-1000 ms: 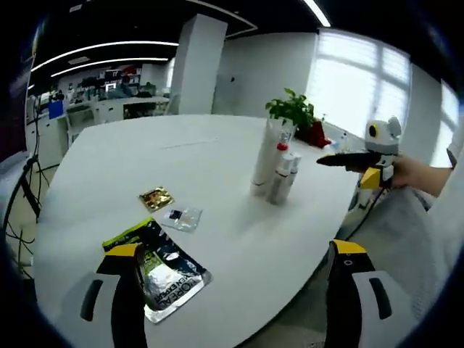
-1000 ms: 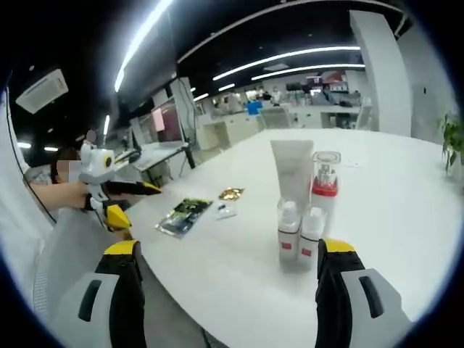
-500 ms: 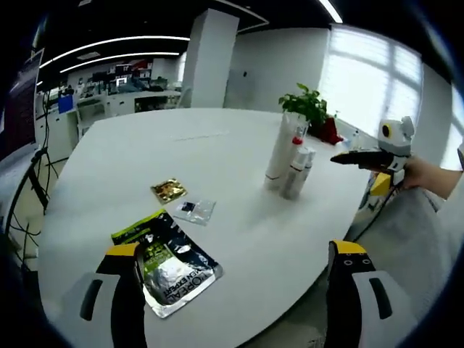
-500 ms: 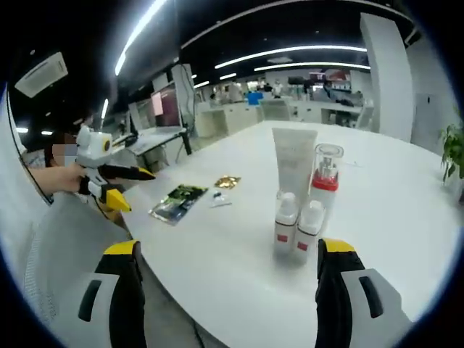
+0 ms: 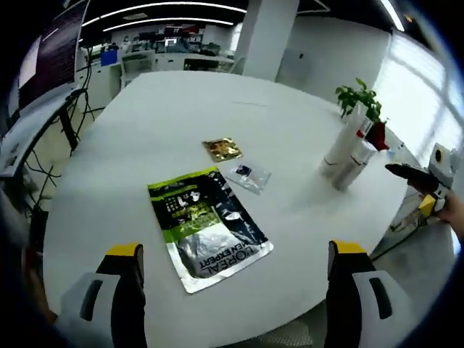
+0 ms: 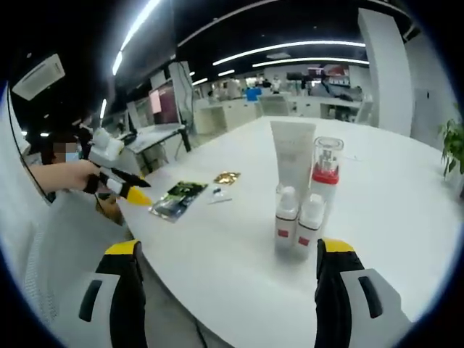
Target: Arrange the skincare products in the storage area until every visible bottle or jar stands upright without overlapping.
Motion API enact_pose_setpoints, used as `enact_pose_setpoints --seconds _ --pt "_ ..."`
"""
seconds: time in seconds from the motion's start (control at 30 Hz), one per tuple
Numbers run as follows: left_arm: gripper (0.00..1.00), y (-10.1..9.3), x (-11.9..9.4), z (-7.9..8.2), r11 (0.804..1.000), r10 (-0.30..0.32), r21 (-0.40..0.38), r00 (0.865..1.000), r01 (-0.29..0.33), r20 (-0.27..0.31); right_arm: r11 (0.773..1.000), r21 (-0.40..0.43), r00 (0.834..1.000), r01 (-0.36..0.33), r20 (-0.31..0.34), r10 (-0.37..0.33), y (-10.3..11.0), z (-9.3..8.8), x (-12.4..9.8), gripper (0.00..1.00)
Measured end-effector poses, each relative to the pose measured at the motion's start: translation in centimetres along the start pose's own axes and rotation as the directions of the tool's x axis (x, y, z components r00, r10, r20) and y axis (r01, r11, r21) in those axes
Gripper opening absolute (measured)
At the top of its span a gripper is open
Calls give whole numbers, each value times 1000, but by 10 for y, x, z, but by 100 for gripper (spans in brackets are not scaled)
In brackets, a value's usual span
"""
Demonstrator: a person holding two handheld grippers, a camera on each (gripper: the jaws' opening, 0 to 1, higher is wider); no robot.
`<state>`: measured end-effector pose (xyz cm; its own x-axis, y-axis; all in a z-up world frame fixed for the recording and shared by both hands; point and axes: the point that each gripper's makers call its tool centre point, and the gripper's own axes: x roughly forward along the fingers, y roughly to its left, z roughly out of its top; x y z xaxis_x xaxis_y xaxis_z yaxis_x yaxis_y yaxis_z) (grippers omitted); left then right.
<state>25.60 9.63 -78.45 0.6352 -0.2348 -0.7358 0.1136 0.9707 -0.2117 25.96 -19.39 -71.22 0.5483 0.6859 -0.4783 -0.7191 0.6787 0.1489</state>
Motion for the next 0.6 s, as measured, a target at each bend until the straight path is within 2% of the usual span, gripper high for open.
enact_pose_setpoints --seconds 0.1,0.3,0.37,0.43,0.53,0.6 --pt "99 8 20 -3 999 50 2 998 -50 -41 1000 9 1000 5 6 -5 -1 1 -1 98" --pt "94 16 47 0 989 148 32 986 -146 -71 1000 24 1000 21 12 -21 -4 1 -3 98" --pt "94 10 46 0 987 160 36 984 -157 -79 999 24 1000 23 9 -23 -4 1 -3 98" --pt "91 14 55 -2 985 173 47 980 -169 -95 999 26 1000 25 6 -25 -5 0 -3 98" --pt "82 12 56 -6 985 170 34 977 -167 -126 999 27 1000 30 4 -30 -5 0 -3 97" --pt "81 19 57 -9 978 207 61 969 -201 -133 999 29 999 33 2 -33 -6 -1 -3 97"
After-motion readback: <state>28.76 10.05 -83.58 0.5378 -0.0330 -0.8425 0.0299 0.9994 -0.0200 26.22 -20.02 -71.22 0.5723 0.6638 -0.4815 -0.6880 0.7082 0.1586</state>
